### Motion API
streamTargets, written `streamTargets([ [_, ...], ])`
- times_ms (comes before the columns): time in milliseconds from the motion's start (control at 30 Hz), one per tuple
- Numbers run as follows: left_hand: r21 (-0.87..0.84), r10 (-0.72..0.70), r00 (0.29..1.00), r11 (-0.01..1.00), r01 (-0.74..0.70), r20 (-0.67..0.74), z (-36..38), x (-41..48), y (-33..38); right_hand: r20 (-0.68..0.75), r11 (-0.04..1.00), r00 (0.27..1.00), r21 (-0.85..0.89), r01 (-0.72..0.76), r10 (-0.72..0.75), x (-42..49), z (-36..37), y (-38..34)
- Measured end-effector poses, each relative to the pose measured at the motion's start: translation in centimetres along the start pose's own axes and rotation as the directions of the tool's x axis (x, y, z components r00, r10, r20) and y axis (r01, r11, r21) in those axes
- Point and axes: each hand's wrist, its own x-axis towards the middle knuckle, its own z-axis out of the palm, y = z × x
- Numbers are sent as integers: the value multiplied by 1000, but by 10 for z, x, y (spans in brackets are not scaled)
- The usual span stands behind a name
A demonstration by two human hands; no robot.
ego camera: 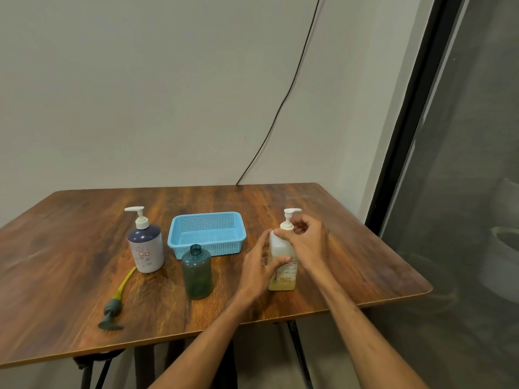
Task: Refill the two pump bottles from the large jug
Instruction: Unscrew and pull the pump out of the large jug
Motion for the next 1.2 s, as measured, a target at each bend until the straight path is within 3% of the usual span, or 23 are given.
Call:
streamTargets([
  [67, -1, -1, 1000, 1000, 1, 2, 0, 0, 0, 51, 1000, 999, -2, -6, 7, 4, -5, 3],
  [200, -10, 1, 1000, 1000, -1, -1, 0, -1, 2, 295, 994, 953, 54, -91, 71, 17, -20, 13],
  [267, -20, -2, 1000, 1000, 2, -3, -1, -1, 1, 336, 989, 938, 83, -119, 85, 18, -23, 11],
  [433, -34, -16, 1000, 999, 16, 4, 1, -2, -1, 15, 1000, 999, 7, -28, 28, 1, -2, -6],
  [533, -27, -5, 1000, 1000, 5, 5, 0, -2, 0, -66, 1000, 998, -25, 13, -15, 0, 8, -3],
  [600, -19, 0, 1000, 1000, 0, 8, 0, -2, 1, -33, 999, 999, -35, 10, -11, 5, 3, 1],
  [733, -11, 19, 1000, 1000, -19, 10, -1, -2, 6, 234, 987, 967, 98, -126, 100, 19, -16, 11],
  [800, -9, 25, 1000, 1000, -25, 4, -1, -3, 6, 296, 976, 949, 153, -158, 107, 20, -19, 10],
  [1033, -5, 7, 1000, 1000, -6, 13, -1, -2, 5, 9, 997, 1000, -77, 27, -26, 5, 1, -4],
  [1200, 9, 10, 1000, 1000, -10, 19, 0, -2, 4, 135, 999, 990, -29, -40, 44, 14, -10, 1],
])
